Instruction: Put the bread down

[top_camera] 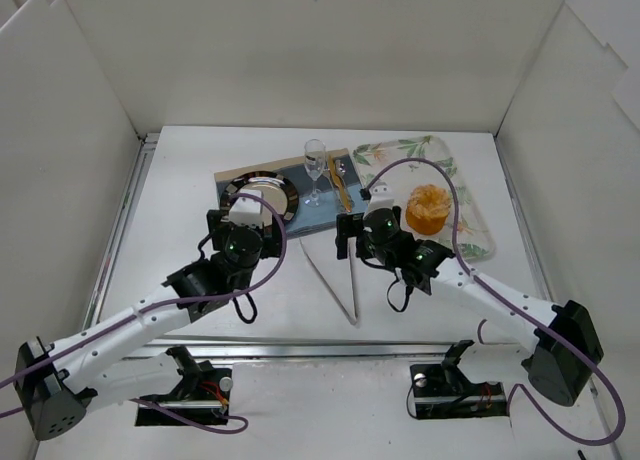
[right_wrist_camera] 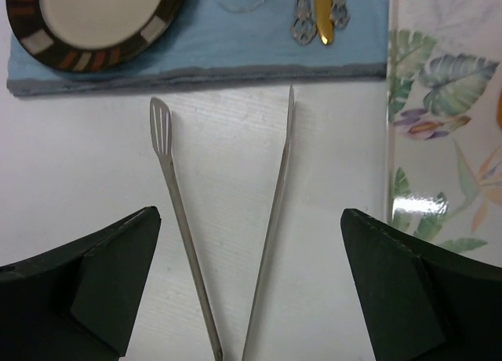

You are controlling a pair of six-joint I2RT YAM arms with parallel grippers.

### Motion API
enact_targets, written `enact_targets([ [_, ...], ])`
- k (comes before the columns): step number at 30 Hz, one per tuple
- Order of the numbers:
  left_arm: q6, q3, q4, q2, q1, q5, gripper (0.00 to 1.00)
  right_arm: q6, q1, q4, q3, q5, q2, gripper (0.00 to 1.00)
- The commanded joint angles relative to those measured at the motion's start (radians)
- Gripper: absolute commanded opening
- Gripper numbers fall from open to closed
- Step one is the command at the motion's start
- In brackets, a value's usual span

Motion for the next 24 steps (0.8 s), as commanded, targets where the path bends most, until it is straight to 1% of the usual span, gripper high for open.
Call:
enact_targets([
  [1,-0.048,0.02,0.019,-0.083,0.0,-0.069,1.0,0.054,0.009,0.002,-0.027,-0.087,0.012,0.98],
  [5,-0.059,-0.007,0.031,-0.14,0.0,-0.067,1.0,0.048,0.029,0.074,-0.138,-0.089,-0.009,0.98],
  [11,-0.059,-0.012,0.032,-0.148,0.0,-0.063,1.0,0.027,0.046,0.137,-0.207,-0.15,0.008,0.98],
  [15,-0.059,-0.003,0.029,-0.126,0.0,-0.055,1.0,-0.002,0.078,0.14,-0.189,-0.141,0.072,0.98],
  [19,-0.057,0.006,0.022,-0.113,0.0,-0.052,1.0,-0.016,0.121,0.129,-0.147,-0.089,0.155,0.98],
  [24,-0.054,0.008,0.023,-0.109,0.0,-0.053,1.0,-0.022,0.153,0.113,-0.113,-0.034,0.215,0.98],
])
